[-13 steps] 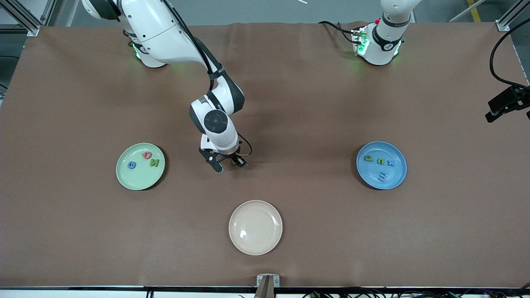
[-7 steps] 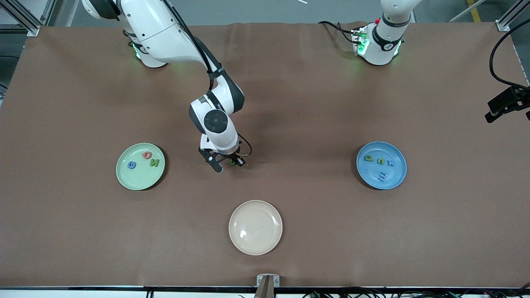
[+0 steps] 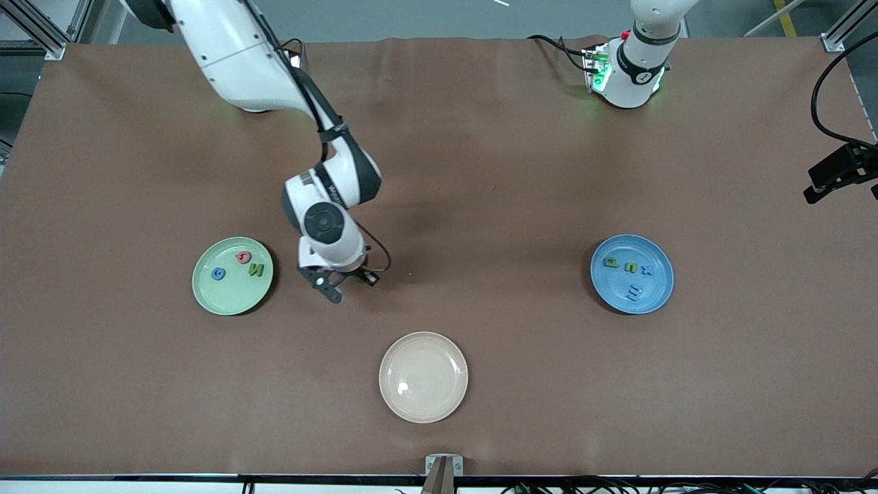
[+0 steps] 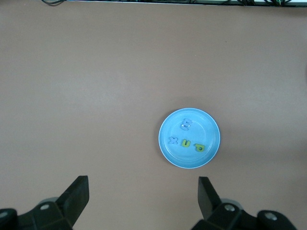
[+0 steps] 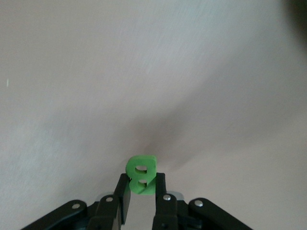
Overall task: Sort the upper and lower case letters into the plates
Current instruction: 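Carry the green B with the right gripper over the green plate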
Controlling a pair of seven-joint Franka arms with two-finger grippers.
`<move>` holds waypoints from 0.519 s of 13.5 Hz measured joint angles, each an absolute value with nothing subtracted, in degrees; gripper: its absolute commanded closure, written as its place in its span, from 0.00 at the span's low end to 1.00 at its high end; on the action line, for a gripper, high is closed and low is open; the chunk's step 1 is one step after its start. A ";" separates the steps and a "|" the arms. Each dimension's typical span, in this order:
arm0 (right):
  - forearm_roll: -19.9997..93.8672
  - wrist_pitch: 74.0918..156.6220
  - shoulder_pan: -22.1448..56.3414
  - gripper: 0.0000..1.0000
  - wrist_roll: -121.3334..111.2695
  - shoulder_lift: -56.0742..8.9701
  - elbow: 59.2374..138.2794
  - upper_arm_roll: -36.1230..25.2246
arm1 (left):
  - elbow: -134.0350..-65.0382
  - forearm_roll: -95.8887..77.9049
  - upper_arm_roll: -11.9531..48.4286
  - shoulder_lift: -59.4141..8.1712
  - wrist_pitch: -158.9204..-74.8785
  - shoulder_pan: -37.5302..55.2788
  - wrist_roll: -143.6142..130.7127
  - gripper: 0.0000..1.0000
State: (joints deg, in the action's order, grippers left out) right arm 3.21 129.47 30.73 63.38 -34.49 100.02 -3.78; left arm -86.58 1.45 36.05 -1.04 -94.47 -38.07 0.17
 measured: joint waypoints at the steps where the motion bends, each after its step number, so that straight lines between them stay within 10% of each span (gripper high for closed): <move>1: 3.21 126.79 28.78 0.99 59.23 -32.62 99.97 -3.82 | -86.56 1.45 36.05 -1.04 -94.47 -38.07 0.17 0.00; 7: 3.14 121.94 15.81 0.99 33.04 -25.36 104.65 -4.11 | -86.54 1.45 31.90 -1.08 -94.47 -34.19 0.17 0.00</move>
